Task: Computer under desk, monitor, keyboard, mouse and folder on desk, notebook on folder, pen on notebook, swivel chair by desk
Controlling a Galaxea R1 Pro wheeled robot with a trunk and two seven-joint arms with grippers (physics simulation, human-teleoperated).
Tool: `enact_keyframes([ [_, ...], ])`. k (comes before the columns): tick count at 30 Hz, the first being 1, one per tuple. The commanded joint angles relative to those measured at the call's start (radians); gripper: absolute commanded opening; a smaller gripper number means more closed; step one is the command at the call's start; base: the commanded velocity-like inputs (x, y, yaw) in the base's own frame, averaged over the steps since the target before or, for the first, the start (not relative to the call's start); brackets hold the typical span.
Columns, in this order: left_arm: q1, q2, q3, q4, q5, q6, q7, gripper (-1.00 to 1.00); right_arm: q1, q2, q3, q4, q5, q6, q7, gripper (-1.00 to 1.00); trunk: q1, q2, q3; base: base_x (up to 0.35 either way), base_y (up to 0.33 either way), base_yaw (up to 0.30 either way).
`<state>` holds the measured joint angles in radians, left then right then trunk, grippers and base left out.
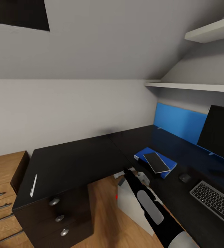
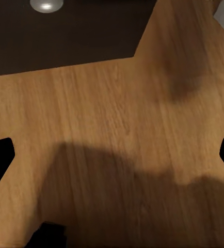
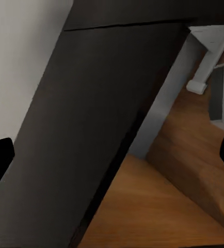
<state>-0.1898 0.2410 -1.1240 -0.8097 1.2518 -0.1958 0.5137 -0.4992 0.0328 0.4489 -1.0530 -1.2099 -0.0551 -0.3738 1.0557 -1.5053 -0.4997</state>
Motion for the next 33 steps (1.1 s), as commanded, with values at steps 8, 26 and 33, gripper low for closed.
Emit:
enact_keyframes([
  [8,-0.002,-0.008,-0.007,0.016,0.009,-0.008,0.005,1.00,-0.001,0.049,0.005,0.035,0.122,-0.005,-0.018,1.00,0.000,-0.001,-0.001,0.000,0.000,0.266],
  [26,-0.002,-0.029,-0.004,0.047,0.009,-0.009,0.004,1.00,-0.001,0.135,0.004,0.160,0.354,-0.009,-0.019,1.00,0.000,-0.001,-0.001,0.000,0.000,0.280],
  [33,-0.002,-0.029,-0.004,0.048,0.009,-0.009,0.005,1.00,-0.001,0.137,0.005,0.163,0.360,-0.009,-0.019,1.00,0.000,-0.001,-0.001,0.000,0.000,0.285],
])
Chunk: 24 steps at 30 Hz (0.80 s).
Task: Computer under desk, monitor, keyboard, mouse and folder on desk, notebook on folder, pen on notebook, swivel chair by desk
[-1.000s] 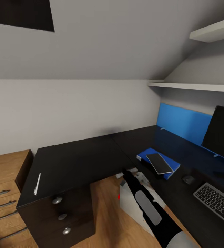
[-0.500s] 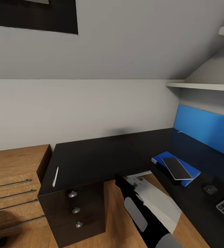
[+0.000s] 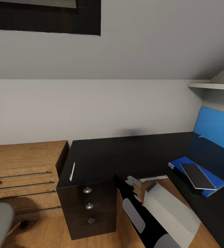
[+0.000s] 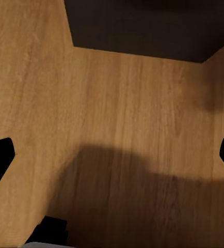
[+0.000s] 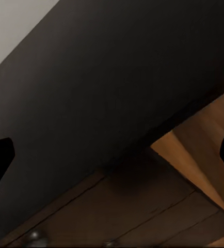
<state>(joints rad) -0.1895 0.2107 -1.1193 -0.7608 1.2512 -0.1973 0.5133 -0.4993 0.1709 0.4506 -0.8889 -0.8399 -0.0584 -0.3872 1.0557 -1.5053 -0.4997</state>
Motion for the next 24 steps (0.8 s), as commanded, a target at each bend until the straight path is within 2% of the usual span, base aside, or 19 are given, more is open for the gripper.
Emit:
enact_keyframes([
  [1,-0.002,0.001,-0.008,-0.001,0.010,-0.008,0.005,1.00,-0.001,-0.001,0.003,-0.001,-0.010,-0.006,-0.006,1.00,0.000,-0.001,-0.001,0.000,0.000,0.285],
  [24,-0.002,0.001,-0.008,-0.002,0.008,-0.008,0.005,1.00,-0.001,-0.001,0.004,0.001,-0.010,-0.006,-0.006,1.00,0.000,-0.001,-0.001,0.000,0.000,0.285],
])
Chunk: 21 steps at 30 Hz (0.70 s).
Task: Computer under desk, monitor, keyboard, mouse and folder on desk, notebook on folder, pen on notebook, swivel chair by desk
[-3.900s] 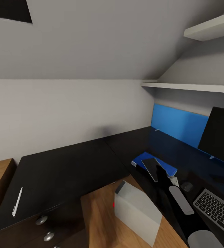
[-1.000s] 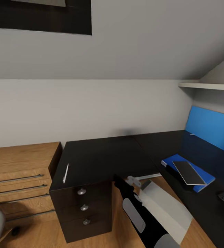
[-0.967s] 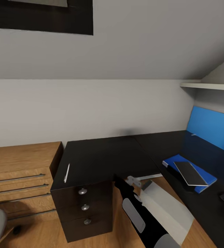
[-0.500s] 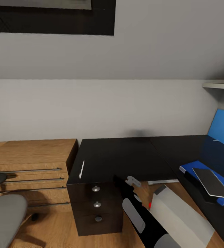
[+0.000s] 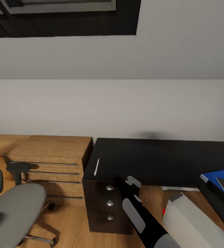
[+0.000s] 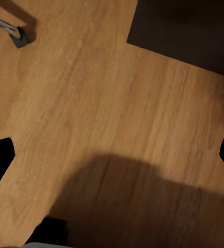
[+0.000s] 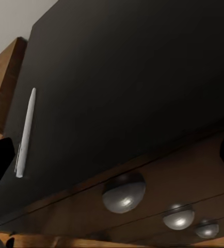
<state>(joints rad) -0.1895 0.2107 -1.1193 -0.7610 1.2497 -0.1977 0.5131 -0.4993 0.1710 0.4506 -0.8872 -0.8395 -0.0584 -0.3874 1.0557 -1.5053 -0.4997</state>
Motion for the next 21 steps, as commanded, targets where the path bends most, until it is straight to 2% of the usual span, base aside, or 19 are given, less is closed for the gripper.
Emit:
enact_keyframes([
  [1,-0.002,0.001,-0.008,-0.001,0.010,-0.008,0.005,1.00,-0.001,-0.001,0.003,-0.001,-0.010,-0.006,-0.006,1.00,0.000,-0.001,-0.001,0.000,0.000,0.286],
  [21,-0.002,0.001,-0.009,-0.001,0.010,-0.008,0.005,1.00,-0.001,-0.002,0.002,-0.002,-0.010,-0.006,-0.006,1.00,0.000,-0.001,-0.002,0.000,0.000,0.286],
])
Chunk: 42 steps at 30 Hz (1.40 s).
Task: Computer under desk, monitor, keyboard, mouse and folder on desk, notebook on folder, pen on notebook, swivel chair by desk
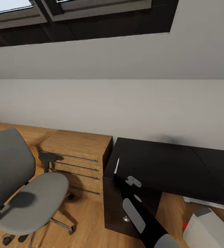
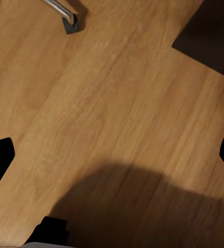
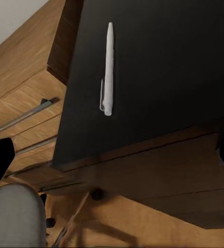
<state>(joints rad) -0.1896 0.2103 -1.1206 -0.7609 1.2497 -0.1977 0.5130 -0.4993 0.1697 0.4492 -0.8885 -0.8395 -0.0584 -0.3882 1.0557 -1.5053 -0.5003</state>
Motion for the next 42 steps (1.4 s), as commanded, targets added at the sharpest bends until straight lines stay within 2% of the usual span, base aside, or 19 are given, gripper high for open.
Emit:
enact_keyframes([
  [1,-0.002,0.001,-0.008,-0.001,0.010,-0.008,0.005,1.00,-0.001,-0.001,0.003,-0.001,-0.010,-0.006,-0.005,1.00,0.000,-0.001,-0.001,0.000,0.000,0.287],
  [6,-0.002,0.000,-0.008,-0.001,0.010,-0.007,0.005,1.00,-0.001,-0.001,0.003,-0.001,-0.007,-0.018,-0.005,1.00,0.000,-0.001,-0.004,0.000,0.000,0.278],
  [9,-0.002,0.000,-0.009,-0.001,0.010,-0.008,0.004,1.00,-0.001,-0.001,0.003,-0.001,0.012,-0.028,-0.005,1.00,0.000,-0.001,-0.007,0.000,0.000,0.244],
  [15,-0.002,-0.001,-0.010,-0.001,0.010,-0.008,0.004,1.00,-0.001,0.000,0.003,-0.001,0.088,-0.035,-0.006,1.00,0.000,-0.001,-0.013,0.000,0.000,0.201],
  [18,-0.002,-0.001,-0.010,-0.001,0.010,-0.008,0.004,1.00,-0.001,0.000,0.003,-0.001,0.111,-0.036,-0.006,1.00,0.000,-0.001,-0.017,0.000,0.000,0.181],
  [32,-0.003,-0.002,-0.010,-0.001,0.010,-0.008,0.004,1.00,-0.001,-0.006,-0.006,-0.010,0.125,-0.034,-0.007,1.00,0.000,-0.001,-0.035,0.000,0.000,0.153],
  [37,-0.002,-0.002,-0.010,-0.001,0.010,-0.008,0.004,1.00,-0.001,-0.013,-0.008,-0.045,0.125,-0.029,-0.008,1.00,0.000,-0.001,-0.039,0.000,0.000,0.071],
  [42,-0.002,-0.002,-0.010,0.003,0.010,-0.008,0.005,1.00,-0.001,-0.031,-0.006,-0.080,0.124,0.055,-0.009,1.00,0.000,-0.001,-0.040,0.000,0.000,0.012],
])
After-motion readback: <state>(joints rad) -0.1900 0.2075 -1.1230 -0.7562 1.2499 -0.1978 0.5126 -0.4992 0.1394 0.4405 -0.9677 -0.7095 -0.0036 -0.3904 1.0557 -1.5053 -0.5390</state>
